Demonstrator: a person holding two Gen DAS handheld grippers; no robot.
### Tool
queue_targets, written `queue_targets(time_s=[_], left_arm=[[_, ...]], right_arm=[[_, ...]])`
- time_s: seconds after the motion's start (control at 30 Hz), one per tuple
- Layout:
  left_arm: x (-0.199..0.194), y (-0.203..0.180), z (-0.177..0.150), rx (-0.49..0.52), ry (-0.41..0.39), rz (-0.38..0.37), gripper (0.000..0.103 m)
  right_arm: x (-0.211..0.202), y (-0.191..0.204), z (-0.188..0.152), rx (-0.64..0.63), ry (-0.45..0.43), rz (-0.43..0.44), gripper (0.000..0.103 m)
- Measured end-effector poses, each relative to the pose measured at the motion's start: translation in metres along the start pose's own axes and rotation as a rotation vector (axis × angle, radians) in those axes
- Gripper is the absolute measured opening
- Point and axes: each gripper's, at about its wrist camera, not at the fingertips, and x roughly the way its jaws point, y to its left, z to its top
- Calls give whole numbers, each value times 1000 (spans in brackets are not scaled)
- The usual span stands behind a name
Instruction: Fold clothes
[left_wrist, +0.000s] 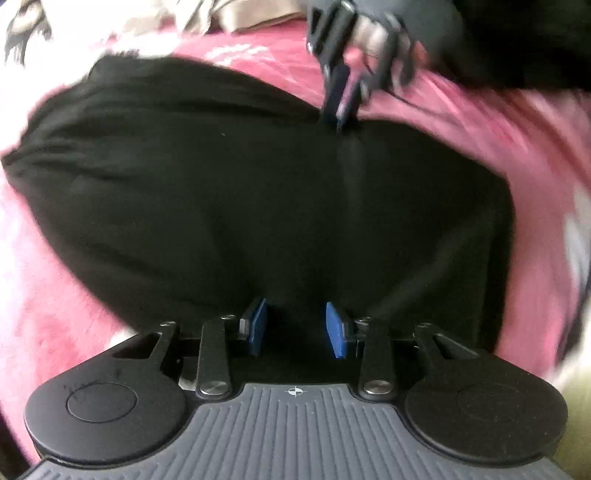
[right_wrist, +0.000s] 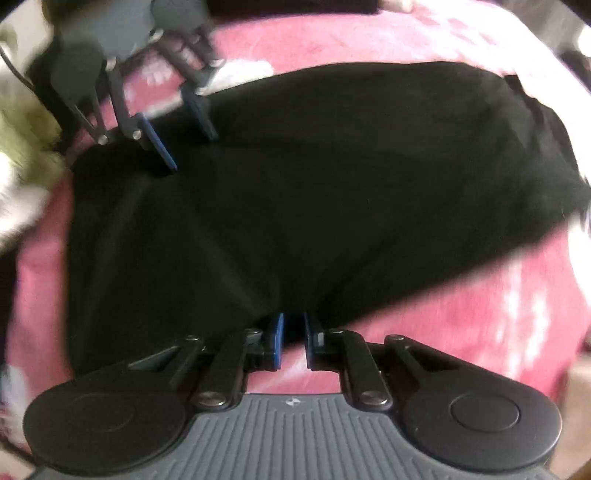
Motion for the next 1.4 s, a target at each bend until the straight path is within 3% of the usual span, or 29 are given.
queue_targets(time_s=[0.07,0.2,0.33,0.43,0.53,0.67,0.73,0.83,0.9,0.93,1.1,1.27,1.33,1.4], left_arm=[[-15,3,-9,-11,14,-2,35],[-24,12,12,-72,-81,-15,35],[3,-15,33,-38,-96,-106,35],[18,-46,14,-1,-9,-224,35],[6,-61,-6,55,4,-245,35],[-11,-39,5,-48,-72,-234,35],[-6,-28,14,-113,-90,-236,35],[15,-41,11,-122,-20,-315,35],[15,-58,0,-74,11,-356,35],[11,-66,-6,-42,15,-368,35],[-12,-37,2,-101,-33,-345,35],[-15,7,18,-196,-144,-186,35],[6,2,16,-192,-63,-135,35],[22,-11,2,-154,58,-156,35]], right_arm=[[-14,-10,-11,83,14,4,14],[-27,-13,14,99,-98,-3,14],[2,24,28,-21,-13,111,14],[19,55,23,-123,80,214,15],[11,55,22,-104,132,300,14],[-8,33,28,-39,-11,178,15],[-7,32,27,-27,-33,171,15],[17,64,9,-89,80,292,15],[26,85,1,-138,139,415,15],[27,86,0,-143,145,432,16],[17,58,-1,-85,102,329,16],[8,29,-1,-27,58,226,21],[4,18,-2,-4,41,185,21],[1,7,-2,17,26,152,28]])
